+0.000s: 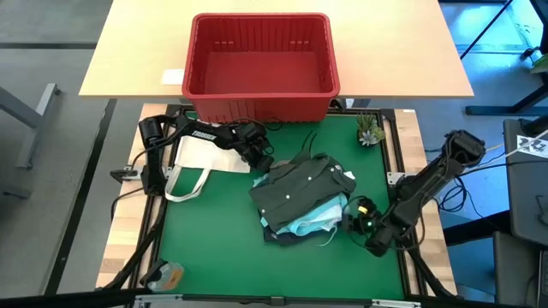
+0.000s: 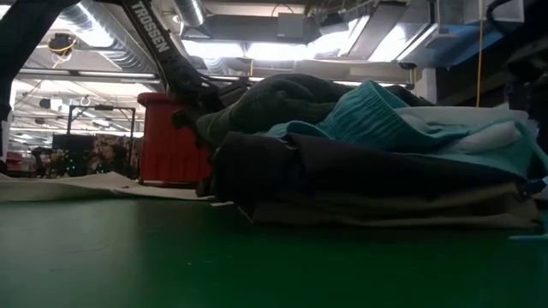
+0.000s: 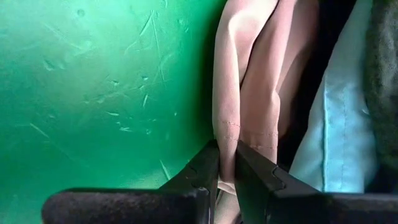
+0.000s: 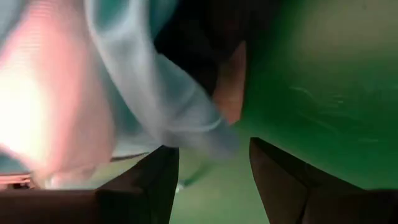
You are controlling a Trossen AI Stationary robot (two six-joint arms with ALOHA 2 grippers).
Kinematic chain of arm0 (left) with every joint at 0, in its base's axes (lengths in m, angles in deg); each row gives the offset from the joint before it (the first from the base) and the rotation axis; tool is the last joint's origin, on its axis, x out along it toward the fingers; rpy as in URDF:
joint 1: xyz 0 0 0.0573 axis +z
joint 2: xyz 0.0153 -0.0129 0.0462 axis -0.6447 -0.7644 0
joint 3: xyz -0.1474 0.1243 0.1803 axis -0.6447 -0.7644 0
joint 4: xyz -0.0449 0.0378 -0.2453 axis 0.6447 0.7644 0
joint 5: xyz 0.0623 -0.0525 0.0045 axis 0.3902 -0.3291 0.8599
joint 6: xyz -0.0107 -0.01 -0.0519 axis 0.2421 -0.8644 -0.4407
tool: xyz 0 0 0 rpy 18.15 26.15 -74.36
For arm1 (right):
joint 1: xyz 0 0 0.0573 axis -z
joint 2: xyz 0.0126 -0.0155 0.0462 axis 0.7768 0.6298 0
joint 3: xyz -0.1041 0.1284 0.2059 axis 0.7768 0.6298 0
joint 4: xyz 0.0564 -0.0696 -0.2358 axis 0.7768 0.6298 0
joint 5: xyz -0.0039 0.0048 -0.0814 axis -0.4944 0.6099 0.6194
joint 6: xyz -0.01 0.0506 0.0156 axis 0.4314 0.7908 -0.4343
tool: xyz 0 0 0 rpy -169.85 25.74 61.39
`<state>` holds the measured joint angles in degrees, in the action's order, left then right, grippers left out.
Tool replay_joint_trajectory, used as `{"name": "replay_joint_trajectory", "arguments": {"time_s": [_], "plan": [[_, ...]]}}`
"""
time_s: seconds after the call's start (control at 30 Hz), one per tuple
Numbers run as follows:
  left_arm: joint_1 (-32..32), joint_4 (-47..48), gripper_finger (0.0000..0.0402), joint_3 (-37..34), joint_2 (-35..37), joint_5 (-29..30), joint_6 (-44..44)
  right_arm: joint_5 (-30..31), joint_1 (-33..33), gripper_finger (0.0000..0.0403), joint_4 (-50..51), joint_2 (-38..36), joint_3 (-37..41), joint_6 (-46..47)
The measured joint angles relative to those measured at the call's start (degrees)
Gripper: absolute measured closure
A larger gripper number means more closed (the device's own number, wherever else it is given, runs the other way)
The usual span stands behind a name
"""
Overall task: Fold Laundry from Bin
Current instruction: Put the stack clothes into the red laundry bin
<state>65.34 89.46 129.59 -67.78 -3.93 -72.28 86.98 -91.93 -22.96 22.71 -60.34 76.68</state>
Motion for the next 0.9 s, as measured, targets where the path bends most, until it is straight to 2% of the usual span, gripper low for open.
{"name": "replay_joint_trajectory", "arguments": {"time_s": [0.5, 0.73, 0.9], "plan": [[0.02, 0.02, 0.0361, 0.0, 0.0, -0.46, -0.13, -0.73, 6.26, 0.0207, -5.23, 6.43, 0.24, -1.39], [0.04, 0.01, 0.0361, 0.0, 0.0, -1.36, -0.13, -0.24, 6.93, 0.0208, -7.17, 8.16, 0.24, -1.36], [-0.32, -0.02, 0.0361, 0.0, -0.02, -2.89, 0.0, 0.88, 6.94, 0.0234, -7.97, 8.27, 0.26, -1.33]]}}
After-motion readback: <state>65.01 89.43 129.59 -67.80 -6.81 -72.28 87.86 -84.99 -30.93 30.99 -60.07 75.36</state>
